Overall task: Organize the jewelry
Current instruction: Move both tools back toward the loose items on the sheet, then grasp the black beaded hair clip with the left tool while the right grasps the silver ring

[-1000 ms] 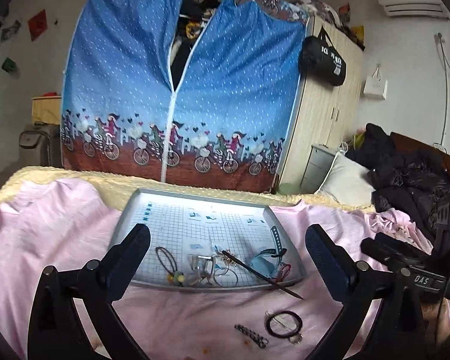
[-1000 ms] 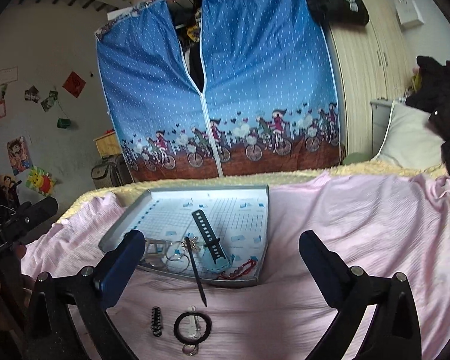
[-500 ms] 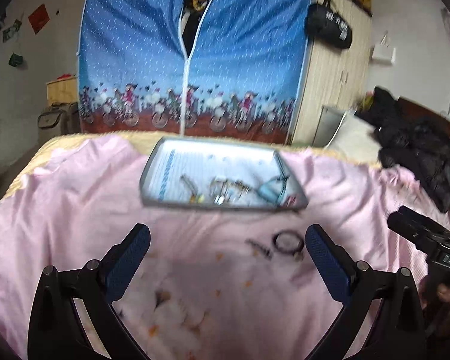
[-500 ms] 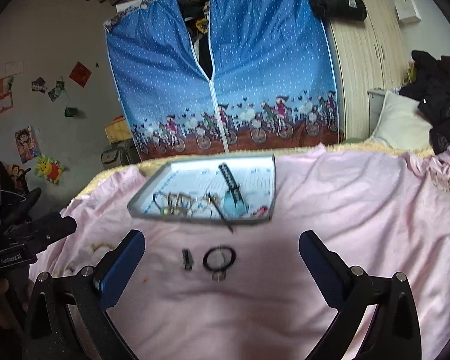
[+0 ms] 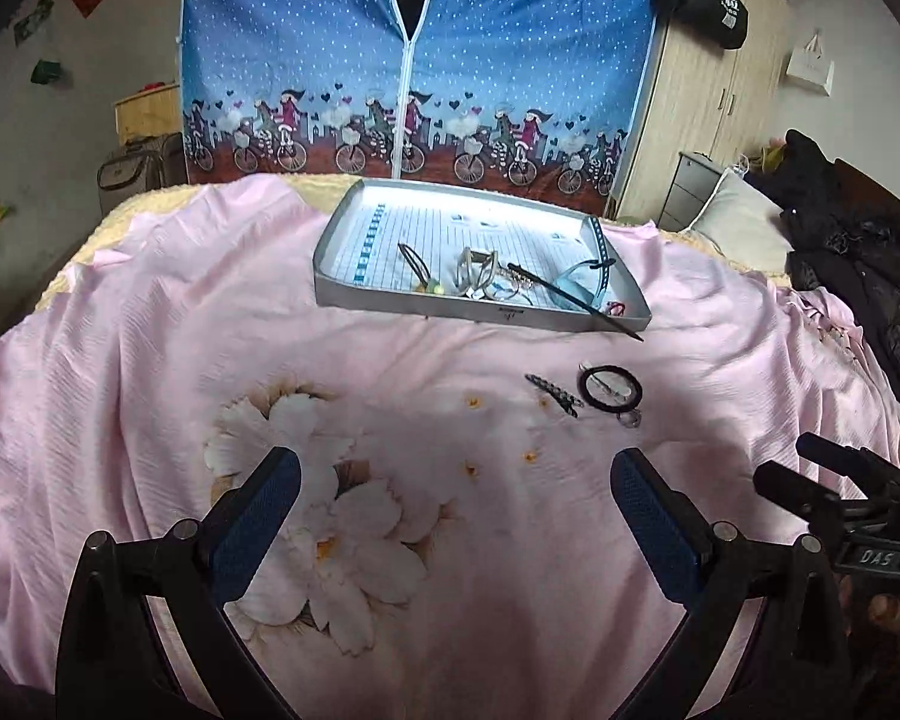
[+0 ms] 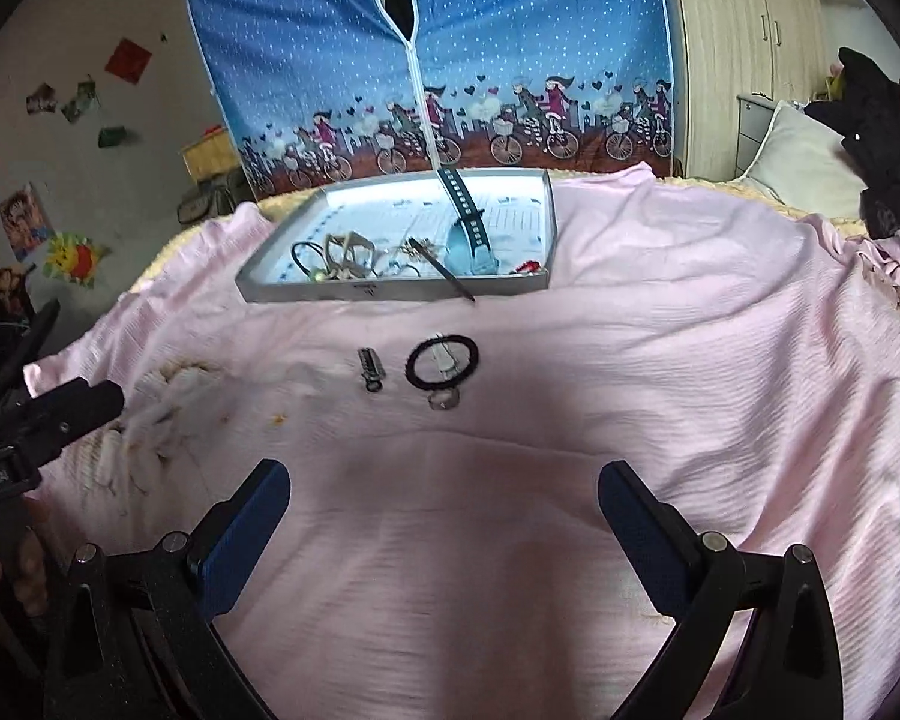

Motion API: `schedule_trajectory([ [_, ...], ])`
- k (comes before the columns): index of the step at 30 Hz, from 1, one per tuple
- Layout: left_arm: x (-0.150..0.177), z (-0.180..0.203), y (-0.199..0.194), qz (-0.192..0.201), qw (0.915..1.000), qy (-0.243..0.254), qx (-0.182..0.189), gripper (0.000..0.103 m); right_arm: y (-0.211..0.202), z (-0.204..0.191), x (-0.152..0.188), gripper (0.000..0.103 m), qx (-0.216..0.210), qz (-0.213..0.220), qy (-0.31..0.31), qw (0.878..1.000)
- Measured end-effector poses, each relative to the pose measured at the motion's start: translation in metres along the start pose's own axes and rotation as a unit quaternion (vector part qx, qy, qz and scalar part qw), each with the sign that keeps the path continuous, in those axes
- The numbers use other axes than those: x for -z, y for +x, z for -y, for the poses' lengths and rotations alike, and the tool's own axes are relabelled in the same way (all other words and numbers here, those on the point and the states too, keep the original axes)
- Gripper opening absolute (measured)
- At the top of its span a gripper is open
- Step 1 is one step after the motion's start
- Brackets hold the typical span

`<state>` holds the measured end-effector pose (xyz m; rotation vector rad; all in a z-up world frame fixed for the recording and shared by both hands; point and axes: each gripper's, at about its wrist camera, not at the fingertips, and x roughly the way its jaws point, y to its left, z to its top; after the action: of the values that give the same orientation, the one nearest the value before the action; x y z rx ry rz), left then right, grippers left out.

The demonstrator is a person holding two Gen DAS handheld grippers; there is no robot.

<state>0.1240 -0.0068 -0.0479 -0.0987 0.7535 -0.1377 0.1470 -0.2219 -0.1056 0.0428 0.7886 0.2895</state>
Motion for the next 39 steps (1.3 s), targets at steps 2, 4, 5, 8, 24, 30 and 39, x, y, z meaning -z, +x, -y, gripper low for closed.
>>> schedule_trajectory([
  [2,0.001,-0.003,0.003,-0.006,1.0,-0.005,-0.001,0.101,0.004,0.001,0.001,0.103,0.001,-0.008,0.001,1.0],
  [4,0.001,-0.006,0.006,-0.013,0.9998,-0.011,-0.003,0.101,0.006,0.003,0.001,0.103,0.005,-0.012,0.006,1.0],
  [5,0.001,-0.007,0.007,-0.016,0.9998,-0.013,-0.003,0.101,0.007,0.005,0.001,0.103,0.007,-0.015,0.01,1.0],
  [8,0.001,-0.009,0.012,-0.027,0.9995,-0.018,-0.008,0.101,0.011,0.008,0.0,0.103,0.01,-0.022,0.018,1.0],
  [24,-0.029,-0.004,0.068,-0.107,0.9928,0.016,0.051,0.101,0.037,0.049,-0.032,0.095,-0.011,-0.048,0.046,0.998],
  [30,-0.036,0.003,0.091,-0.128,0.9867,0.033,0.094,0.097,0.065,0.042,-0.041,0.066,-0.023,-0.089,-0.027,0.995],
  [39,-0.043,0.008,0.131,-0.147,0.9768,0.001,0.156,0.058,0.1,0.027,-0.03,0.051,-0.043,-0.133,-0.087,0.986],
])
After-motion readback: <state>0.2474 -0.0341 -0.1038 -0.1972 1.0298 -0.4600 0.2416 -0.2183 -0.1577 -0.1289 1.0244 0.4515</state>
